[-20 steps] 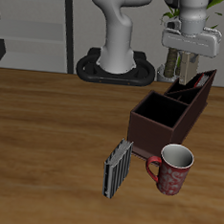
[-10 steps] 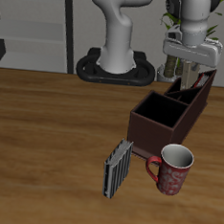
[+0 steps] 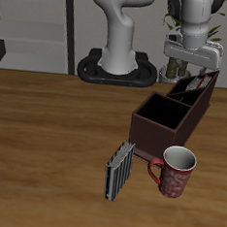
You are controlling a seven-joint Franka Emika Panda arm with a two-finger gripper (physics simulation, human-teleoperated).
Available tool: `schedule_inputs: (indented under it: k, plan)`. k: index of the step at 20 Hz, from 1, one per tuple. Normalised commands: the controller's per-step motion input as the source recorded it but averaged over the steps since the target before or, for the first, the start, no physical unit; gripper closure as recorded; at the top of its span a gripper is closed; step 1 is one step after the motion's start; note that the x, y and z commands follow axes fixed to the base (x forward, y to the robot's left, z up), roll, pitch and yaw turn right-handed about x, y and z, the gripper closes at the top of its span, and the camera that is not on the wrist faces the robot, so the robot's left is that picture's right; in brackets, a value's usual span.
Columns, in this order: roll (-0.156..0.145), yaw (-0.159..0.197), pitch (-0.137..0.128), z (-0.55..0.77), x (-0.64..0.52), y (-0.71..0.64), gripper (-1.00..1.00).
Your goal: Place the red book into the left desk caddy's left compartment and place the yellow book into the left desk caddy's left compartment
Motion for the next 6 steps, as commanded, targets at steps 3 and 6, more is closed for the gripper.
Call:
schedule_inputs:
  k: [3,6]
  plan:
    - [0.007,-0.007,-0.013,0.06,-0.06,-0.09,-1.0]
    - [0.052,-0.006,-0.033,0.15,-0.17,-0.07,-1.0]
